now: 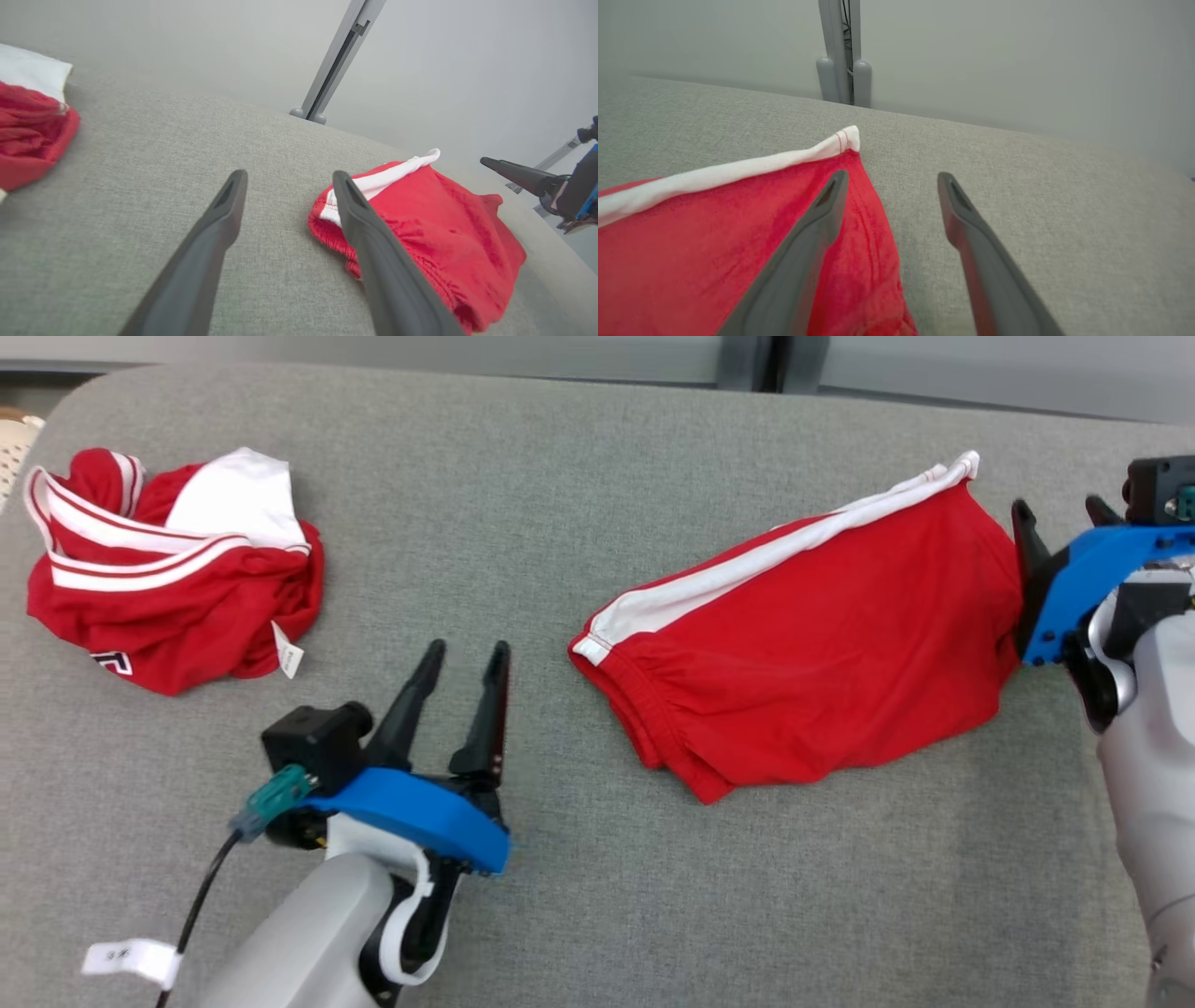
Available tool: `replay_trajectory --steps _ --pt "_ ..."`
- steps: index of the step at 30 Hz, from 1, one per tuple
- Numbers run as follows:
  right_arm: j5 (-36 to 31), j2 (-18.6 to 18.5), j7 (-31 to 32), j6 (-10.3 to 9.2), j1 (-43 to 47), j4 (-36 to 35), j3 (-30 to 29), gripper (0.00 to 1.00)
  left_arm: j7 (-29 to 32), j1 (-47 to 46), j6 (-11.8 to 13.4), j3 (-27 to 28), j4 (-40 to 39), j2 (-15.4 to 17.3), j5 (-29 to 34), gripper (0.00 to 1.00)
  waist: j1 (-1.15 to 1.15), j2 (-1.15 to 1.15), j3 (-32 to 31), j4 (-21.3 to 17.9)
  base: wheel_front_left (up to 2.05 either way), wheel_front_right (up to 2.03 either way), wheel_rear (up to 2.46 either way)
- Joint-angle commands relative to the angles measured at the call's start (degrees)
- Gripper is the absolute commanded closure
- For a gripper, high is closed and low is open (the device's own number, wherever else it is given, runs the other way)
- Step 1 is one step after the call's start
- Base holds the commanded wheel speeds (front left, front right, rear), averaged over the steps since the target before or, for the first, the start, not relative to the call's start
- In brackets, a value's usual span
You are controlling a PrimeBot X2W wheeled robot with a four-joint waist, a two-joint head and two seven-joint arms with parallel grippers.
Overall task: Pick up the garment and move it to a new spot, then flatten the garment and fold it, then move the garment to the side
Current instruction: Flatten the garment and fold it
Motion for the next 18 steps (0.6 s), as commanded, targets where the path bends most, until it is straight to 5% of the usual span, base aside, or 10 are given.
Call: replay_trajectory --steps 1,8,14,15,16,18 --pt "1.69 -1.16 1.41 0.01 1.57 0.88 0.76 0.00 -0.57 1.64 1.53 1.75 -1.36 1.14 1.31 0.00 0.01 0.00 -0.57 0.43 0.00 0.00 0.00" --pt "6.20 -3.36 4.39 0.01 3.96 2.50 1.44 0.00 -0.93 6.90 5.13 8.76 -5.93 2.38 5.93 0.00 0.01 0.00 -0.19 2.48 0.00 0.00 0.00" --pt "8.27 -3.46 6.11 0.01 5.56 3.90 1.92 0.00 -0.95 10.36 4.65 12.22 -7.04 1.37 9.14 0.00 0.01 0.00 -0.10 3.20 0.00 0.00 0.00" --pt "8.53 -3.33 6.42 0.01 5.98 4.19 2.15 0.14 -0.95 10.91 4.38 12.74 -6.98 1.14 9.58 0.00 0.01 0.00 -0.27 3.20 0.00 0.00 0.00" --pt "8.77 -3.14 6.45 0.01 6.48 4.38 2.43 0.55 -0.95 11.44 4.08 13.25 -6.82 0.87 9.98 0.00 0.01 0.00 -0.54 3.13 0.00 0.00 0.00" --pt "9.40 -2.85 6.59 0.01 7.10 4.64 2.96 0.87 -0.95 12.26 3.89 14.08 -6.65 0.41 10.91 0.00 0.01 0.00 -1.20 2.88 0.00 0.00 0.00"
